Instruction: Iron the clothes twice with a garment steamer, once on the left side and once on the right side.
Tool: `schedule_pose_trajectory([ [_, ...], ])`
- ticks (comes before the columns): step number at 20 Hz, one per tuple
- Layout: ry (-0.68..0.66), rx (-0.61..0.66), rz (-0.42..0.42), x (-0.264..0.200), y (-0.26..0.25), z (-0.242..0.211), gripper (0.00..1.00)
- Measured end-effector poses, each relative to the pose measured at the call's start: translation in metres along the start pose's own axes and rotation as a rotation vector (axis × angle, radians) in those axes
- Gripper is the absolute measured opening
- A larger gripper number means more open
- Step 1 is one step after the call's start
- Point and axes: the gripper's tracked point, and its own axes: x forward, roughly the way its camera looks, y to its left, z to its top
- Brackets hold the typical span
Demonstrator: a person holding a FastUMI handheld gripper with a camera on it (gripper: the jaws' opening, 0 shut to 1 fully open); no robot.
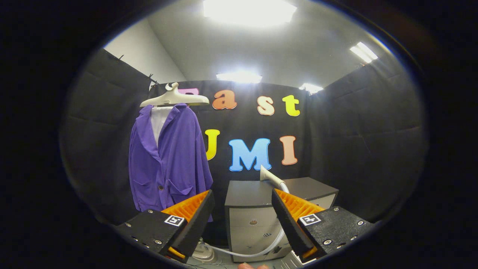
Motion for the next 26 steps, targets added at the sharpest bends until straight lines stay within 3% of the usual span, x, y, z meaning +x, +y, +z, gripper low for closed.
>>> schedule_pose_trajectory([
  [5,0.034,0.077,0.035,0.067,-0.028,0.009,0.95],
  [13,0.152,0.192,-0.005,0.223,-0.113,0.001,0.95],
  [20,0.325,0.319,0.013,0.333,-0.166,-0.050,0.95],
  [26,0.567,0.448,0.138,0.400,-0.159,-0.109,0.94],
])
